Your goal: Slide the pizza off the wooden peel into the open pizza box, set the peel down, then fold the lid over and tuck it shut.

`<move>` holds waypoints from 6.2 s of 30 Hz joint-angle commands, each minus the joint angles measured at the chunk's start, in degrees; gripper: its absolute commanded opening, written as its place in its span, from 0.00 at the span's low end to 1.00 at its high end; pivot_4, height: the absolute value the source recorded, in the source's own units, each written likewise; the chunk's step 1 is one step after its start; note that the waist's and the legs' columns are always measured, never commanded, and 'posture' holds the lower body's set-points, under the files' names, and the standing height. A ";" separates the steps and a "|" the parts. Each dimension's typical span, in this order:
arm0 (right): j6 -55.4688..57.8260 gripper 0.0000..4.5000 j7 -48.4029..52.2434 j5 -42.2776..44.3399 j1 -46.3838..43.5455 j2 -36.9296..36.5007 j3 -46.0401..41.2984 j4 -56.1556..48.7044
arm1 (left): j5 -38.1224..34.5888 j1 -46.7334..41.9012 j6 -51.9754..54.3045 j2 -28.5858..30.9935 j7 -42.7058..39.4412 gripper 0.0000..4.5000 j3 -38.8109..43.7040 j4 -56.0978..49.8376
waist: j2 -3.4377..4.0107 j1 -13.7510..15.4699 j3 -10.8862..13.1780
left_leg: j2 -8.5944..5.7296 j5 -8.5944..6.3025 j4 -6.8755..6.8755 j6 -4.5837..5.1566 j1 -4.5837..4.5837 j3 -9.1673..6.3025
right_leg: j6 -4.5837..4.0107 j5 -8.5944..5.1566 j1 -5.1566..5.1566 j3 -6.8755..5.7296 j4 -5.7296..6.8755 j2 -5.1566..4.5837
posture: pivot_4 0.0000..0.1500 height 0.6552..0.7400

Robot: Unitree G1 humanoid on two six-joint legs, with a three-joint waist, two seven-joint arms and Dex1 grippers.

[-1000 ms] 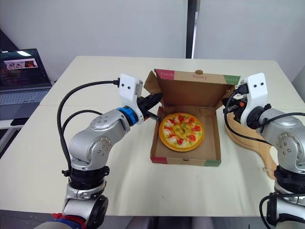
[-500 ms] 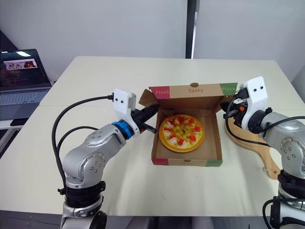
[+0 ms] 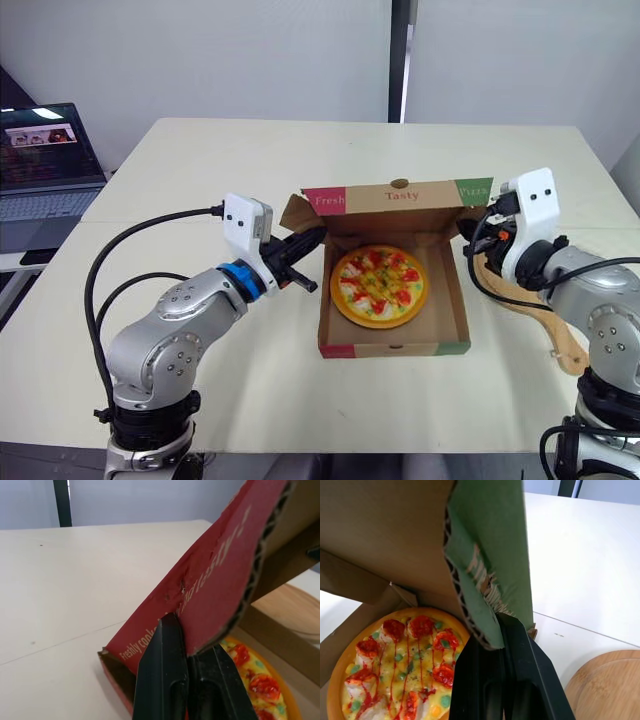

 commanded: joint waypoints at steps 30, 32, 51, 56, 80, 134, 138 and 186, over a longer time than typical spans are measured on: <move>-17.11 0.15 0.10 -0.07 16.79 4.86 1.81 -9.07 | -0.14 11.45 -10.22 2.57 -3.52 0.00 -3.11 -3.22 | 0.04 -0.02 -0.03 | 0.02 0.00 -0.04 0.01 0.07 -0.01 | 0.00 0.00 0.05 0.01 0.00 0.02 | 1.00 1.00; -17.63 0.30 0.07 0.32 16.89 4.89 1.41 -9.02 | -0.30 10.29 -9.90 2.75 -3.25 0.00 -2.65 -2.88 | 0.04 -0.03 -0.02 | 0.02 0.00 -0.04 0.01 0.07 -0.01 | 0.00 0.00 0.05 0.02 0.00 0.02 | 1.00 1.00; -21.28 0.83 18.90 2.31 19.03 -18.33 -10.91 6.65 | -0.49 7.84 -8.74 5.56 -5.42 0.00 -1.43 -0.22 | 0.00 0.01 0.00 | 0.03 -0.01 -0.02 0.04 0.17 0.04 | 0.01 -0.01 0.22 0.02 -0.04 0.04 | 1.00 1.00; -21.82 0.62 18.14 2.62 9.69 -19.17 -8.50 11.71 | -0.12 9.14 -9.81 6.26 -6.56 0.00 -1.75 0.14 | 0.01 0.01 0.00 | 0.07 -0.01 -0.04 0.03 0.16 0.00 | 0.00 -0.01 0.21 -0.01 -0.06 0.06 | 1.00 1.00; -22.92 0.00 25.94 0.79 2.44 -18.09 10.29 9.31 | -22.98 10.34 2.55 28.22 -29.75 0.70 11.87 5.52 | 0.10 -0.19 0.06 | 0.09 -0.02 -0.05 0.04 0.11 -0.02 | -0.01 -0.01 0.08 -0.03 -0.01 0.08 | 1.00 1.00; -32.37 0.00 34.20 -6.89 18.58 -17.85 11.29 5.01 | 3.09 -20.32 -16.10 16.15 -50.54 0.01 -17.93 26.24 | 0.01 -0.24 0.12 | 0.06 0.00 0.03 0.03 0.05 -0.05 | 0.01 -0.01 0.06 -0.04 0.01 0.06 | 1.00 1.00; -32.17 0.00 33.97 -7.38 19.45 -17.67 11.29 4.29 | 4.63 -20.84 -16.86 16.10 -51.62 0.01 -19.45 26.39 | 0.01 -0.24 0.12 | 0.06 0.00 0.03 0.03 0.05 -0.05 | 0.01 -0.01 0.06 -0.03 0.01 0.06 | 1.00 1.00; -44.14 0.93 39.56 -19.65 18.33 -24.75 19.17 0.22 | 15.06 -19.91 -24.77 16.17 -56.48 0.00 -27.74 23.65 | 0.00 -0.16 0.12 | 0.06 0.00 0.08 0.03 0.07 -0.05 | 0.02 -0.01 0.13 -0.06 0.02 0.06 | 1.00 1.00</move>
